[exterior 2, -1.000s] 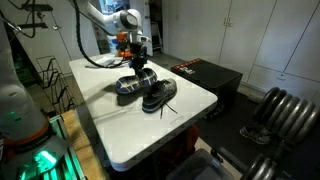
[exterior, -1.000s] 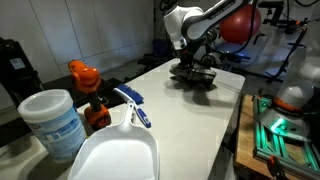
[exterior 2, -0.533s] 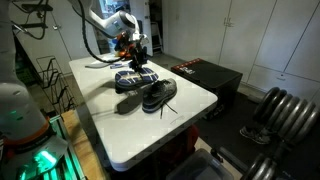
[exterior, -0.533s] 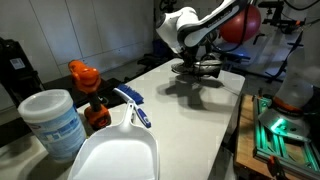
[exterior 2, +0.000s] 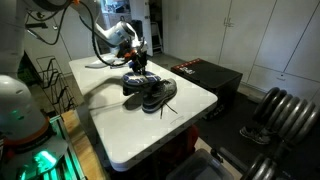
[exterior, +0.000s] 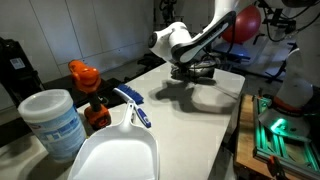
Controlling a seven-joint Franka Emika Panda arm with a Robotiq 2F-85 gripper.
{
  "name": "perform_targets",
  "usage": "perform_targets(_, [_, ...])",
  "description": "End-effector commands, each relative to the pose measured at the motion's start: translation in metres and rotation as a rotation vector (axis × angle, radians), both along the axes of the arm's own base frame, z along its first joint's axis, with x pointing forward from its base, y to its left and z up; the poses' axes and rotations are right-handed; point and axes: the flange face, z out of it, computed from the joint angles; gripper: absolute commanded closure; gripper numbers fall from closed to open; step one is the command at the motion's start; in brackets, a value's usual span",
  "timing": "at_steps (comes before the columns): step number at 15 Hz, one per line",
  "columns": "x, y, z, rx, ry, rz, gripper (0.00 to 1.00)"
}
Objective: Flip the left shoe anticlockwise to make it face upside down
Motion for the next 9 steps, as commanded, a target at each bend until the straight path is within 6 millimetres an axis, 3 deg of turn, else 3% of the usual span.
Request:
perform_targets(1, [0.007,0.007,-0.01,-0.015,-0.028,0.037,0.82])
perform_targets(9, [0.014,-0.008,-0.026,-0.039,-0.094,0.067,0.82])
